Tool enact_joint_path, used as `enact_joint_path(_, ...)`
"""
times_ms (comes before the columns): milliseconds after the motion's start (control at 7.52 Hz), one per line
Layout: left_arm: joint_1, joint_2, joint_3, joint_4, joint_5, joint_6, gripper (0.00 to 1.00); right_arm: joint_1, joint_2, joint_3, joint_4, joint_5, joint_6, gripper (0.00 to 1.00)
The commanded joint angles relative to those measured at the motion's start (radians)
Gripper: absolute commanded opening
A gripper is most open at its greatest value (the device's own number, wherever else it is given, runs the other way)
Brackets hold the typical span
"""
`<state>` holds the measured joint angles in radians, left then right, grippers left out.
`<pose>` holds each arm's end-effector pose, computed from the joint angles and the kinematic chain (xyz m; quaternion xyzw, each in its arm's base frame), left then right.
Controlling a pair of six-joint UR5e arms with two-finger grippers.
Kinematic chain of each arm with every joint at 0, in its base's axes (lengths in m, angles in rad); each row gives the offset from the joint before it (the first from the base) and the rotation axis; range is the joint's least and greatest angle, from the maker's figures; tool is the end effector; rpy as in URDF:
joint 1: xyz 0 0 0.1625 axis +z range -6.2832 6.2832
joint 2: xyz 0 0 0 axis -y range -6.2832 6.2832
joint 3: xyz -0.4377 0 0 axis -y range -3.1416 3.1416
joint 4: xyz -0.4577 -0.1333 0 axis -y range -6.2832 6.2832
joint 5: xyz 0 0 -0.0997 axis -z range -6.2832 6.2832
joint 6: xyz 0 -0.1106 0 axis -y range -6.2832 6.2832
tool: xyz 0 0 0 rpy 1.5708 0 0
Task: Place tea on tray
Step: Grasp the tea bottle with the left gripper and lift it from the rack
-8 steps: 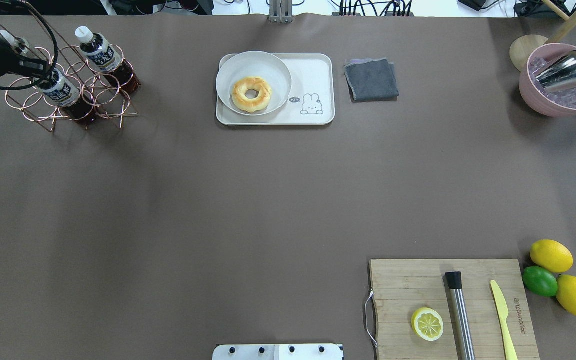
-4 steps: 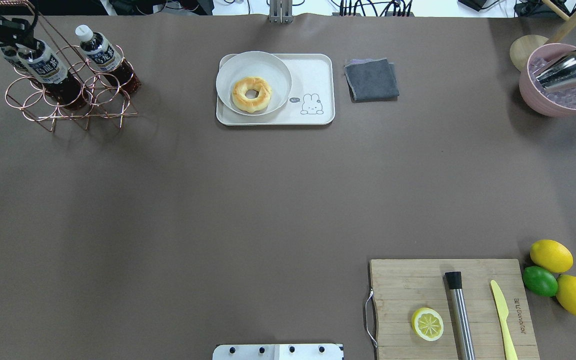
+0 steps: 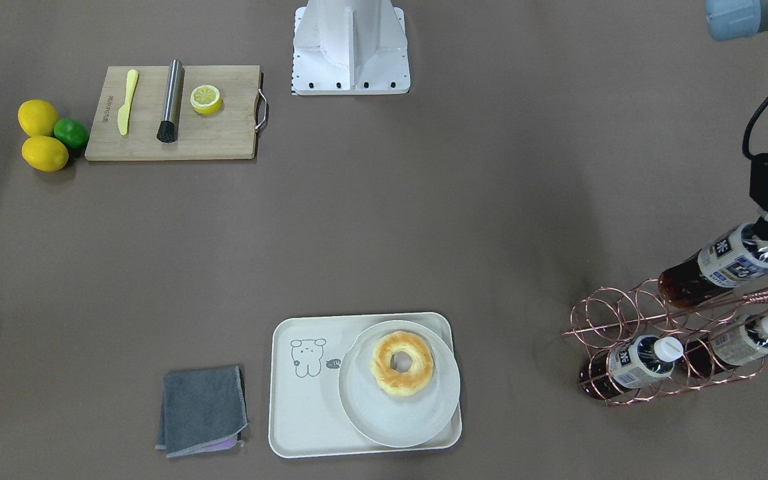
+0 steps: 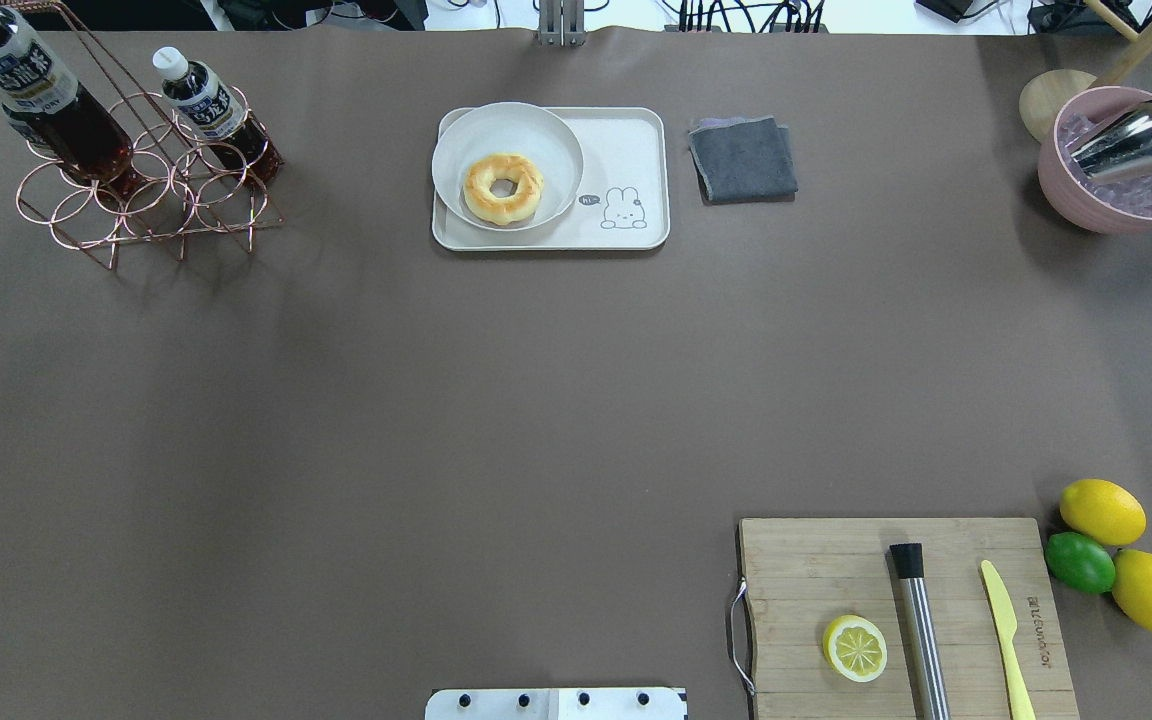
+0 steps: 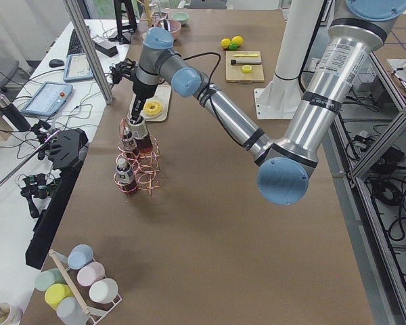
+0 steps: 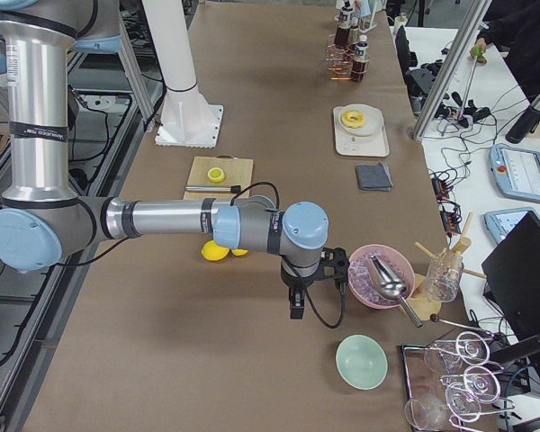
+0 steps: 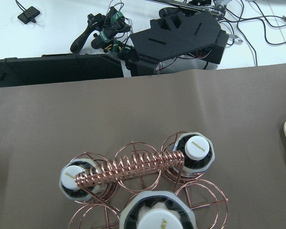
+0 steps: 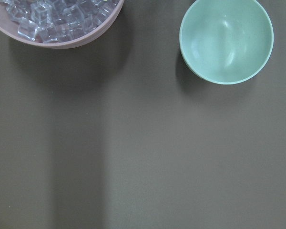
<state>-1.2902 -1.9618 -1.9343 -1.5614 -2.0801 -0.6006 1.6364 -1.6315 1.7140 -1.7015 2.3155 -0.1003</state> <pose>0.1007 -0.6360 0.2570 0.2186 0.3625 -0.0531 0.9045 0.0926 -0.5203 0.6477 0.0078 -0.3643 -0.0074 0.9312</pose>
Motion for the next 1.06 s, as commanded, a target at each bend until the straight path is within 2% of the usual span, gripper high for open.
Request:
enact_joint_path(0,-0.054,-0.025,-0.119,0.130,-0.044,0.006,0.00,0.000,-0.002,-0.002,-0.001,0.001,-0.001,1.00)
enact_joint_path(133,-0.017,-0.022,-0.162,0.133,-0.044,-0.067,0.00,-0.001,-0.004,-0.005,-0.001,0.001,-0.001,1.00)
enact_joint_path(399,0.136,-0.012,-0.262,0.159,-0.015,-0.233,0.00,0.000,-0.001,-0.023,0.000,0.002,-0.002,1.00)
enact_joint_path(532,0.264,-0.025,-0.291,0.179,0.118,-0.340,0.00,0.000,0.001,-0.027,0.000,0.001,-0.001,1.00)
enact_joint_path(665,0.386,-0.090,-0.291,0.242,0.229,-0.425,0.00,0.000,-0.001,-0.027,0.000,0.002,-0.001,1.00)
enact_joint_path(931,0.594,-0.312,-0.266,0.470,0.410,-0.583,0.00,0.000,0.002,-0.034,0.000,0.004,0.001,1.00)
